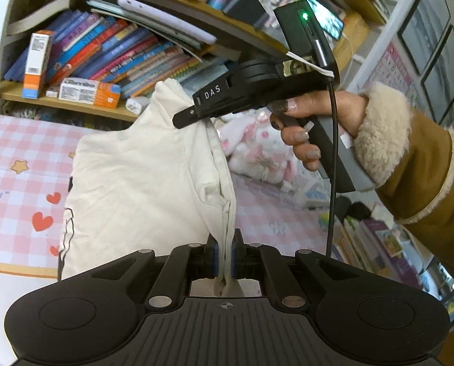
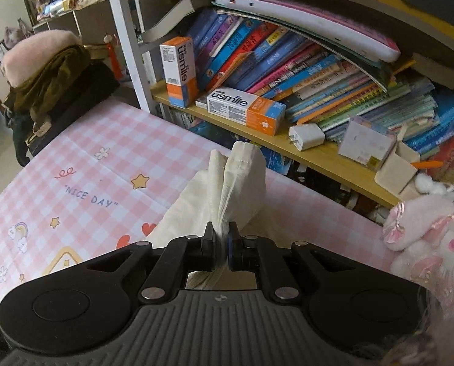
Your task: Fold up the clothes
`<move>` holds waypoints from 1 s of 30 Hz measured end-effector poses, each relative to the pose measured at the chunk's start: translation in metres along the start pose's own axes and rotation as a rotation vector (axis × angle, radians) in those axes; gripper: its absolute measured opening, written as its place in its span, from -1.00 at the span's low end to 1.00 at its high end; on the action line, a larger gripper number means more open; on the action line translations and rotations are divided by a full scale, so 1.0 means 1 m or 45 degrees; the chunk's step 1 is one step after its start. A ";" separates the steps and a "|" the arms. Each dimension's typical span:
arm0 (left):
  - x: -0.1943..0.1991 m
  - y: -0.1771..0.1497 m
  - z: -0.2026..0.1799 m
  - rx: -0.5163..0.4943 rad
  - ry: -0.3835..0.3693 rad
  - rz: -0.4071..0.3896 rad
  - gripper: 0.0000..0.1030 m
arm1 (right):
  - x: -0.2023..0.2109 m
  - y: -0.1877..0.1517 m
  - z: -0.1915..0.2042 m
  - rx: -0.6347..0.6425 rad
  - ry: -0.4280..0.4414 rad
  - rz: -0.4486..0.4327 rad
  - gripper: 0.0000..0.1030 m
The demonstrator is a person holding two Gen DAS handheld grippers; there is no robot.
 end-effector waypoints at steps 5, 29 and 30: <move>-0.027 -0.015 -0.012 0.007 -0.002 0.103 -0.87 | -0.005 -0.026 -0.025 -0.061 0.012 0.019 -0.87; -0.010 -0.077 0.101 0.317 0.369 0.143 -0.38 | 0.030 -0.203 -0.042 -0.623 0.108 0.117 -0.03; -0.010 -0.080 0.103 0.320 0.379 0.142 -0.38 | 0.032 -0.211 -0.034 -0.637 0.119 0.130 -0.03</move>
Point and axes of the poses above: each gripper's, at about its wrist camera, not at the fingertips, and x roughly against the way its jaws point, z to its left, y to its top, the point moved 7 cm from there along -x, roughly the way its jaws point, and after that the axes turned 4 degrees about -y, right-handed, at the moved point
